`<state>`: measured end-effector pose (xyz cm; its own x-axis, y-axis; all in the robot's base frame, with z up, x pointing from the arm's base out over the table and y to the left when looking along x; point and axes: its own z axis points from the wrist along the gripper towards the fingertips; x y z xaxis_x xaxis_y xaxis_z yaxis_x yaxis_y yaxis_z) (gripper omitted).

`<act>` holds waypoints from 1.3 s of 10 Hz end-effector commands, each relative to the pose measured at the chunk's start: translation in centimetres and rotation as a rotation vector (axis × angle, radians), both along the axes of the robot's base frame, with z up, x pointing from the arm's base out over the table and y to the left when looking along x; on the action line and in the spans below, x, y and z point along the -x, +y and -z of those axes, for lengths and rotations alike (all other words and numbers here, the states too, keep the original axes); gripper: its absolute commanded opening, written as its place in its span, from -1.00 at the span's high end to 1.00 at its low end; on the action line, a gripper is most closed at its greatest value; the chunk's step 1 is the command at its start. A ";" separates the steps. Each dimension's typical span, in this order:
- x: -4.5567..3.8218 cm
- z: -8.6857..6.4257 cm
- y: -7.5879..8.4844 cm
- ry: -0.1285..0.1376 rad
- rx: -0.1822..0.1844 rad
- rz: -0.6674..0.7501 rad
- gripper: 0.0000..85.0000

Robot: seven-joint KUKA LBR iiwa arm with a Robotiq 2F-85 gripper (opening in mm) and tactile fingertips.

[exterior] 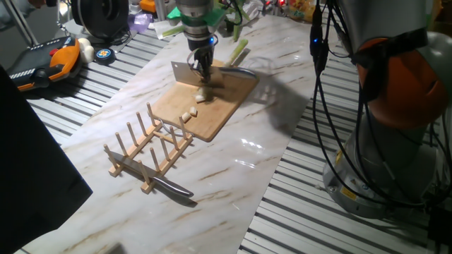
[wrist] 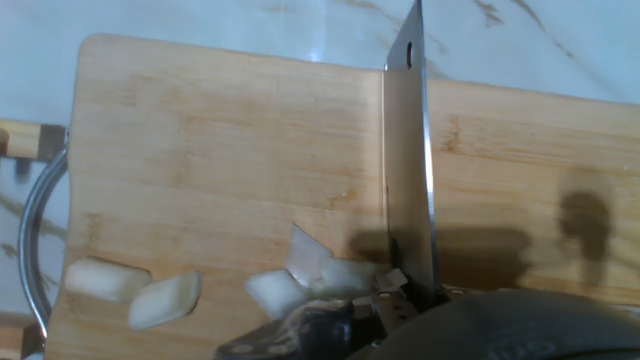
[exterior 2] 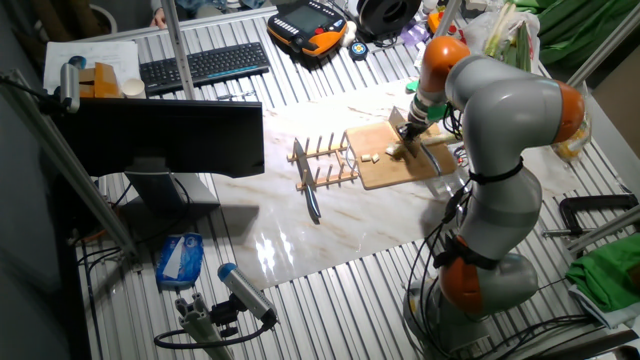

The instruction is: Chop the scallions

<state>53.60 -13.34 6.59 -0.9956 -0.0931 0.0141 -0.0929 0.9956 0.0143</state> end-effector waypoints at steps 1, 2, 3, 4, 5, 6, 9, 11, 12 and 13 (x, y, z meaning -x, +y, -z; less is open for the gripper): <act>0.24 0.2 -0.1 -0.005 -0.002 0.000 0.98; 0.57 0.4 0.0 -0.011 -0.004 0.002 0.98; 0.84 0.6 0.1 -0.017 -0.004 0.007 0.98; 1.13 0.5 0.2 -0.019 -0.004 0.008 0.98; 1.59 0.2 0.0 -0.026 0.001 0.011 0.98; 1.88 0.0 -0.1 -0.023 -0.002 0.011 0.98; 1.81 0.6 0.4 -0.025 -0.005 0.018 0.98; 1.28 1.0 0.7 -0.026 -0.010 0.021 0.98; 0.98 0.7 0.7 -0.025 -0.007 0.024 0.98; 0.66 0.5 0.7 -0.020 -0.007 0.025 0.98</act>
<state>52.81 -12.49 5.92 -0.9977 -0.0674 -0.0006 -0.0674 0.9975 0.0212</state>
